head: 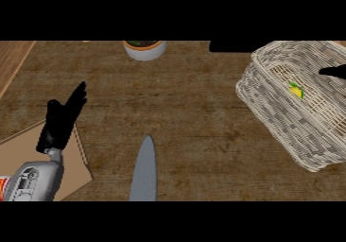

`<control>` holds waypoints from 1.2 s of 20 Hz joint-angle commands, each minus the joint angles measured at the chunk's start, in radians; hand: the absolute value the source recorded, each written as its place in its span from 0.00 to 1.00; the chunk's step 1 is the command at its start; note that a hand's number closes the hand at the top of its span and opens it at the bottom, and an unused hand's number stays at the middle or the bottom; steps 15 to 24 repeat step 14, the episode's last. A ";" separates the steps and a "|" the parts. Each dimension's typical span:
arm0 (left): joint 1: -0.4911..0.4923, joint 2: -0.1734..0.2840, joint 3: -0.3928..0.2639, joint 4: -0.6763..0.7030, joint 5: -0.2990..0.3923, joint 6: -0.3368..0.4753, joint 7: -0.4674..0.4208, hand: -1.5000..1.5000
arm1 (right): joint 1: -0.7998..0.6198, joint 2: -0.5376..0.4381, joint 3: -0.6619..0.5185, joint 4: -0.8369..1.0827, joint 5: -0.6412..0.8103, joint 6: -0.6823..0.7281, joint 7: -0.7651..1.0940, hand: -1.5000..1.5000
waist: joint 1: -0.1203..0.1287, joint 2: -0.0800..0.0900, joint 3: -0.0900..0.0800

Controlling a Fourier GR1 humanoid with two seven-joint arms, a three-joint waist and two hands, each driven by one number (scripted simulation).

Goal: Pick the lemon from the placemat and place it in the basket

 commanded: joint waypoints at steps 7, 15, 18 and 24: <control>0.019 0.002 -0.001 -0.032 -0.011 0.007 -0.009 0.50 | -0.049 -0.224 -0.242 0.209 -0.150 0.019 0.053 0.00 | 0.006 0.002 0.001; -0.013 0.012 0.014 -0.020 0.013 -0.018 0.013 0.50 | 0.086 -0.446 -0.314 0.446 -0.180 0.149 -0.200 0.00 | 0.006 0.007 0.004; -0.013 0.012 0.014 -0.020 0.013 -0.018 0.013 0.50 | 0.086 -0.446 -0.314 0.446 -0.180 0.149 -0.200 0.00 | 0.006 0.007 0.004; -0.013 0.012 0.014 -0.020 0.013 -0.018 0.013 0.50 | 0.086 -0.446 -0.314 0.446 -0.180 0.149 -0.200 0.00 | 0.006 0.007 0.004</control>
